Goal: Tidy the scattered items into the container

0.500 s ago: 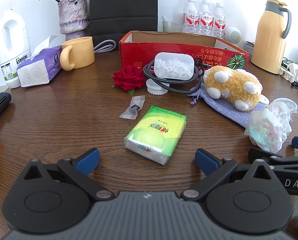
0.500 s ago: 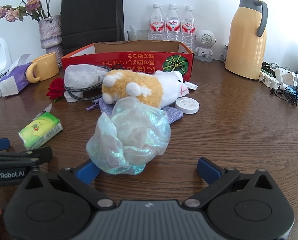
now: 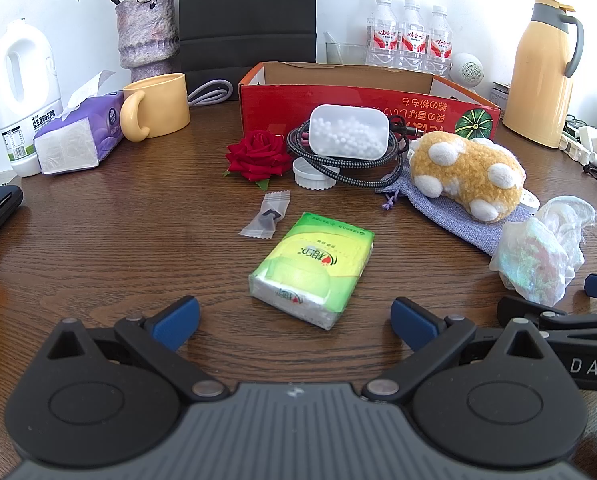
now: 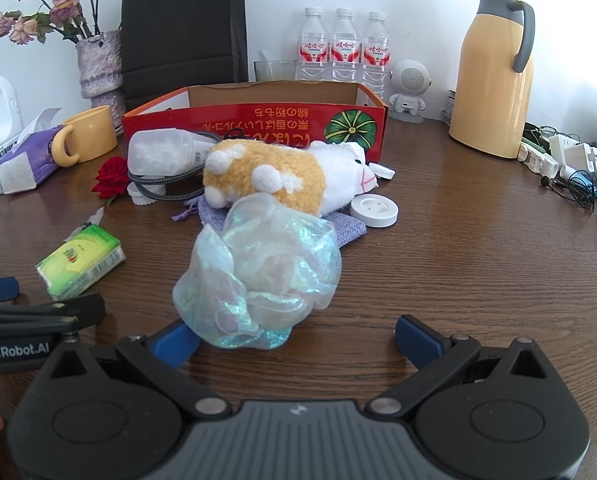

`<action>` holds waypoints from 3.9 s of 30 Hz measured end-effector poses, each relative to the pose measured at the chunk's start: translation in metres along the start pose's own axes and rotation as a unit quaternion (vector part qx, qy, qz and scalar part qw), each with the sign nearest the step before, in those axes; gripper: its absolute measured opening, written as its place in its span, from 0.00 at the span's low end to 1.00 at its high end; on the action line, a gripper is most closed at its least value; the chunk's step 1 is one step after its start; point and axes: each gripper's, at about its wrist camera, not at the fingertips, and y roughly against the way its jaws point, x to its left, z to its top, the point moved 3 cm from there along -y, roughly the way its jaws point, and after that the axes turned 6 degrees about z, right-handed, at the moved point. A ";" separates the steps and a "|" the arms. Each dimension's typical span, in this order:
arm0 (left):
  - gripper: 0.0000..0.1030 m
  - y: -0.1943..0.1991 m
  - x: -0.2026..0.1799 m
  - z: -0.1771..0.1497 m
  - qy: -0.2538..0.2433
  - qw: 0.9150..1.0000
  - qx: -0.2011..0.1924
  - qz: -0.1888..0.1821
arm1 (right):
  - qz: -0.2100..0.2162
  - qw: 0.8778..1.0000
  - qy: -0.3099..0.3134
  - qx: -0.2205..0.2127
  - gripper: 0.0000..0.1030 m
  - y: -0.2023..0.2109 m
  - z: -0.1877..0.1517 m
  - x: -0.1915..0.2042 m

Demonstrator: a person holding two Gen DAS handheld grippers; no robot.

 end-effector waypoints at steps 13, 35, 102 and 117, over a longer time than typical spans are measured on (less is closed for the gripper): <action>1.00 0.000 0.000 0.000 0.000 1.000 0.000 0.001 | 0.000 1.000 0.000 0.000 1.00 0.000 0.000 0.000; 1.00 0.014 0.028 0.021 -0.006 0.999 -0.028 -0.026 | 0.055 0.998 -0.004 -0.036 1.00 0.025 0.014 -0.003; 0.45 0.073 -0.002 0.274 0.026 0.972 -0.231 -0.026 | 0.055 0.980 0.061 -0.181 0.39 0.041 0.268 -0.020; 0.45 -0.075 -0.028 0.408 0.010 0.993 -0.119 -0.016 | 0.061 0.994 0.052 -0.074 0.39 -0.108 0.414 -0.062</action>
